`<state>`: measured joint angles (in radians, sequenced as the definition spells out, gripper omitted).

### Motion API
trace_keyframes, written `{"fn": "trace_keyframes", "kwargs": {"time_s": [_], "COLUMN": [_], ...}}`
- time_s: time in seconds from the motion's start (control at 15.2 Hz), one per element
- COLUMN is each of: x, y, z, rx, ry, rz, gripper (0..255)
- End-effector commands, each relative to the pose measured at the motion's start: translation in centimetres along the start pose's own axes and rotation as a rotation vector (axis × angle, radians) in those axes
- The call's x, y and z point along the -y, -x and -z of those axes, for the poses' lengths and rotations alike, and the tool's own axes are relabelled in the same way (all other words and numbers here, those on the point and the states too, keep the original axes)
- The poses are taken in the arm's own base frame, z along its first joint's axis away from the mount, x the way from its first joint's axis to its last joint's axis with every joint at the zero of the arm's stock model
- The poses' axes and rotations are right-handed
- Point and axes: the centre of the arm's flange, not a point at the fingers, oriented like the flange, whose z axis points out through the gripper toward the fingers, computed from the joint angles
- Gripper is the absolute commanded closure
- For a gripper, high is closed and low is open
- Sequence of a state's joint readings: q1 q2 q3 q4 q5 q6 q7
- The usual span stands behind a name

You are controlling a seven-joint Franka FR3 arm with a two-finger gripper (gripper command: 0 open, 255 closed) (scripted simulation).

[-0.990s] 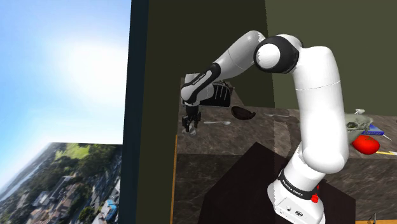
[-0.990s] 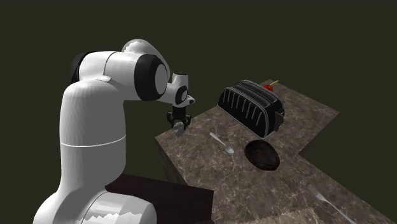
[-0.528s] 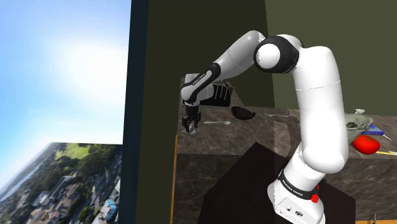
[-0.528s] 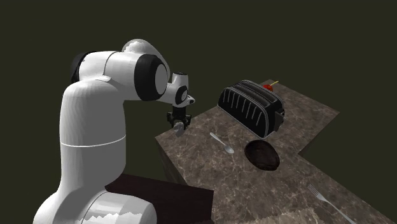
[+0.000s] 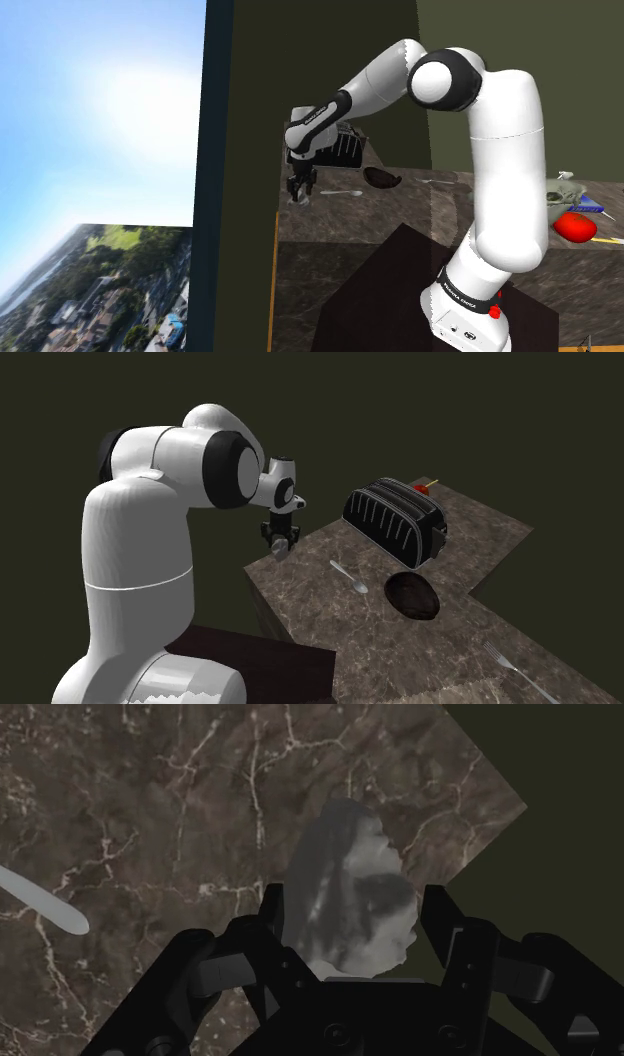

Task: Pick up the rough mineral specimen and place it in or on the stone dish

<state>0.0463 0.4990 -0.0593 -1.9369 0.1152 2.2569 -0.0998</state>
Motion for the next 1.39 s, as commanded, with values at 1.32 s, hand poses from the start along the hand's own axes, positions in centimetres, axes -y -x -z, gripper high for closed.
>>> {"fn": "trace_keyframes", "kwargs": {"time_s": [1.32], "x": [0.6], "y": [2.0], "z": [11.5], "rx": [0.000], "ry": [0.000], "rz": [0.000], "gripper": [255]}}
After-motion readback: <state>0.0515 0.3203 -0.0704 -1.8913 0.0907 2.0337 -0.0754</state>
